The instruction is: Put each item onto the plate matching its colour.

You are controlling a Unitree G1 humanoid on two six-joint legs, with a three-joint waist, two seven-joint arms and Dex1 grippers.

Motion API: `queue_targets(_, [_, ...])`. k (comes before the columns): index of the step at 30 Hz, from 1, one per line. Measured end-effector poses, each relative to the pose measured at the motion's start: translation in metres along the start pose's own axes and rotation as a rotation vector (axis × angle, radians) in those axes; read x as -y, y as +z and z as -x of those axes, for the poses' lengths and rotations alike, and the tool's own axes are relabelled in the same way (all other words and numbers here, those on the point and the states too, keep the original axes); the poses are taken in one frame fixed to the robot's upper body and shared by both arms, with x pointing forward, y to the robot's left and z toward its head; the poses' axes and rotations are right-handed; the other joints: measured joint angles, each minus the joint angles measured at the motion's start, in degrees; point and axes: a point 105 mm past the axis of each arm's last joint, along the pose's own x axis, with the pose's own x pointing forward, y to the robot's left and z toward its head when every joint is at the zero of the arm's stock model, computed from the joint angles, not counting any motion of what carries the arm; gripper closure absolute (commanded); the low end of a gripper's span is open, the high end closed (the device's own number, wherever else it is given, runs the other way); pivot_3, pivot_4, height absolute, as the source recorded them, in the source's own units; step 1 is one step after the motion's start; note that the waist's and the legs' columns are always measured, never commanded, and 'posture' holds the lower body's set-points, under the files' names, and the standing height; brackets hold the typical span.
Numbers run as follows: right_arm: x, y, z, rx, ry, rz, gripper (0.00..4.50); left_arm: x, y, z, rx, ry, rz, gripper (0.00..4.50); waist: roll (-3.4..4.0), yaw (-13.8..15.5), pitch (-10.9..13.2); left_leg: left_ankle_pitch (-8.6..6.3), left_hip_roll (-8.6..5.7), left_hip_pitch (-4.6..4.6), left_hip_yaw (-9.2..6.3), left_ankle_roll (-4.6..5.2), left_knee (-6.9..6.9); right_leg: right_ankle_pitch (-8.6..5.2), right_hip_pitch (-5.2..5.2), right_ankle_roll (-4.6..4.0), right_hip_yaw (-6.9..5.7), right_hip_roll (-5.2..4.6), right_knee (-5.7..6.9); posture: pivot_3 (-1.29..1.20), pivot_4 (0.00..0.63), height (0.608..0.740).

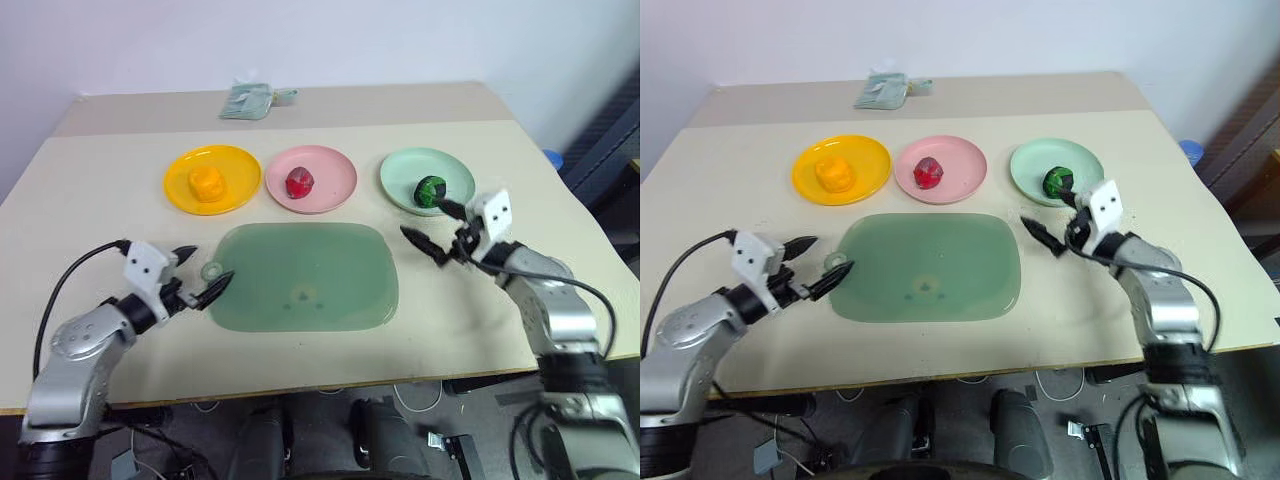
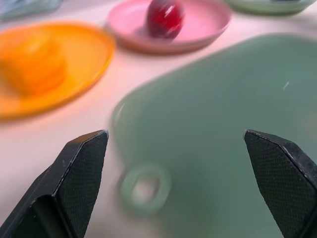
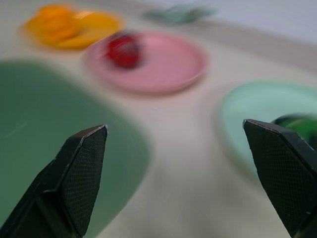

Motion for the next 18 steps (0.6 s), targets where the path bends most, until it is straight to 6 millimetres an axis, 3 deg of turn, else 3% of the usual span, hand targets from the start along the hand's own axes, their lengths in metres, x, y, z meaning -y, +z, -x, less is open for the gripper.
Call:
queue_targets(5, [0.007,-0.006,0.021,-0.065,-0.006,0.015,0.05,-0.013,-0.009,0.016,-0.033,0.057,0.013,0.00,-0.01,0.04,0.00,0.00,-0.01,0.01,0.01,-0.01,0.01,-0.02,0.00,-0.03,0.00,0.00,-0.04,0.00,0.150,0.740])
queue_targets(18, [-0.002,-0.005,0.011,-0.064,0.001,-0.021,0.05,-0.003,-0.006,0.009,0.035,0.127,0.068,0.00,-0.03,0.15,-0.02,-0.01,-0.06,0.00,0.01,-0.01,0.01,0.00,0.01,-0.02,0.01,-0.02,-0.05,0.00,0.150,0.740])
